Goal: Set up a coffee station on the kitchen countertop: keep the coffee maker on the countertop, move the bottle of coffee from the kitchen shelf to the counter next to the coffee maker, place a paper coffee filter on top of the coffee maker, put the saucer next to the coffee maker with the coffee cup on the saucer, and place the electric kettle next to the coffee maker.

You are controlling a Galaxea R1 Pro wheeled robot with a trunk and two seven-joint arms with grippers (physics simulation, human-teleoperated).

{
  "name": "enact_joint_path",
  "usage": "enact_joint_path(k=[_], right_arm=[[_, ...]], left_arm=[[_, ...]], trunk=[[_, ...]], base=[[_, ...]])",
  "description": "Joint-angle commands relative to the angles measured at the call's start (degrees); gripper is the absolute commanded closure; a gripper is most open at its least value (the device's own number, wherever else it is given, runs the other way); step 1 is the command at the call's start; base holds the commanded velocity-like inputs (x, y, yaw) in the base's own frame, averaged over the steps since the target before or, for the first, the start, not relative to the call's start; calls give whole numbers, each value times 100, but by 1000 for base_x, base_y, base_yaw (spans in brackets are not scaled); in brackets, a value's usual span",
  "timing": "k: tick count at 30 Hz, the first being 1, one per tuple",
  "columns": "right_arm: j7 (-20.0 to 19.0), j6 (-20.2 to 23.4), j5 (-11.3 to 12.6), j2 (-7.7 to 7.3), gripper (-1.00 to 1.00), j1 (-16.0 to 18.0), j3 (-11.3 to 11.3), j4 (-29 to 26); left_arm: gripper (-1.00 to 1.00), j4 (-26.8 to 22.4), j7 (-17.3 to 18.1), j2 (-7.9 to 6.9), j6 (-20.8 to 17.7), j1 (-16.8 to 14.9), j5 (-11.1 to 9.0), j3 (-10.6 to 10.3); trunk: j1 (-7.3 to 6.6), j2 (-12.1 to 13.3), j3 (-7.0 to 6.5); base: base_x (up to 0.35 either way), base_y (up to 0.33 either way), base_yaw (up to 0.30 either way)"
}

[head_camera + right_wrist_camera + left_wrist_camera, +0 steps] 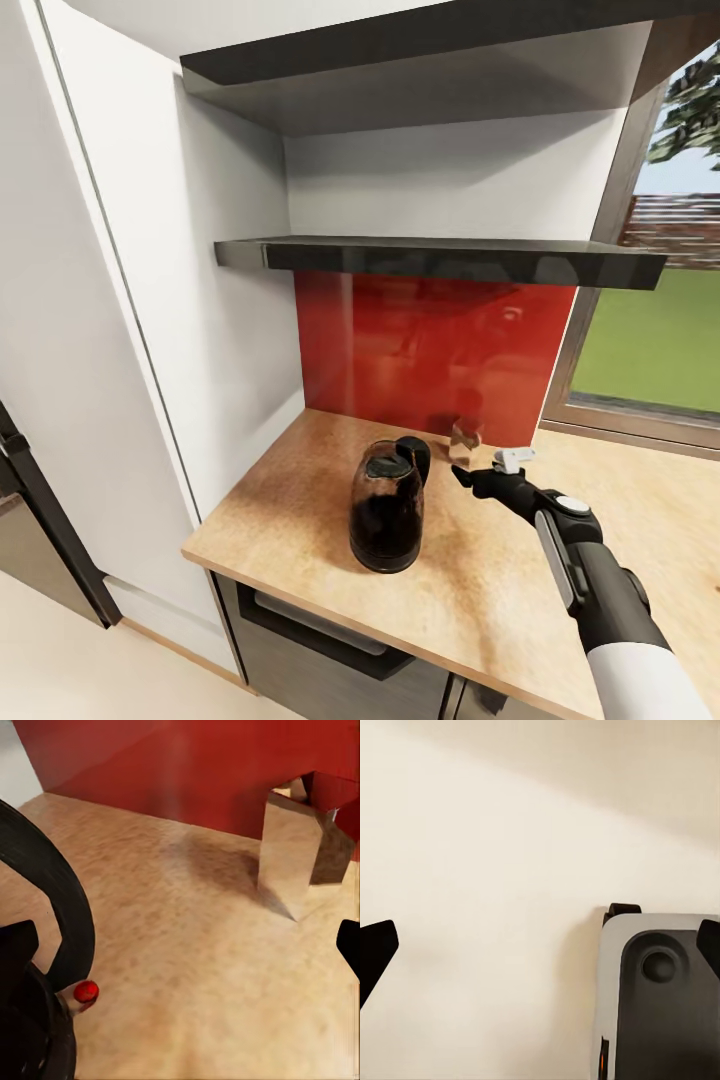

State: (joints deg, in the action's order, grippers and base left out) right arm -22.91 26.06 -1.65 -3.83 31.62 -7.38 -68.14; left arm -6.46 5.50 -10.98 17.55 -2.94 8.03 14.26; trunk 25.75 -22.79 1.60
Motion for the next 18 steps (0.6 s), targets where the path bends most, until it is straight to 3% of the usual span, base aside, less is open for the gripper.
enact_joint_path(k=[1,3,8,13,18], right_arm=[[-40,-57,-18,-38,-100,6,-6,8],[-70,-163,-19,-88,-100,6,-6,85],[-618,-458,-19,-309,-100,10,-9,343],[-1181,-576,-9,-687,-100,18,-16,378],[-1630,-591,-3,-774,-100,20,-9,386]], left_arm=[[-100,5,21,0,20,-4,58,51],[-100,5,21,0,20,0,58,50],[-100,5,29,6,20,3,64,50],[-100,5,30,8,20,4,66,50],[-100,5,30,16,20,4,67,50]], trunk=[[4,-13,14],[4,-13,14],[4,-13,14],[4,-13,14],[4,-13,14]], base=[[0,0,0],[0,0,0],[0,0,0],[0,0,0],[0,0,0]])
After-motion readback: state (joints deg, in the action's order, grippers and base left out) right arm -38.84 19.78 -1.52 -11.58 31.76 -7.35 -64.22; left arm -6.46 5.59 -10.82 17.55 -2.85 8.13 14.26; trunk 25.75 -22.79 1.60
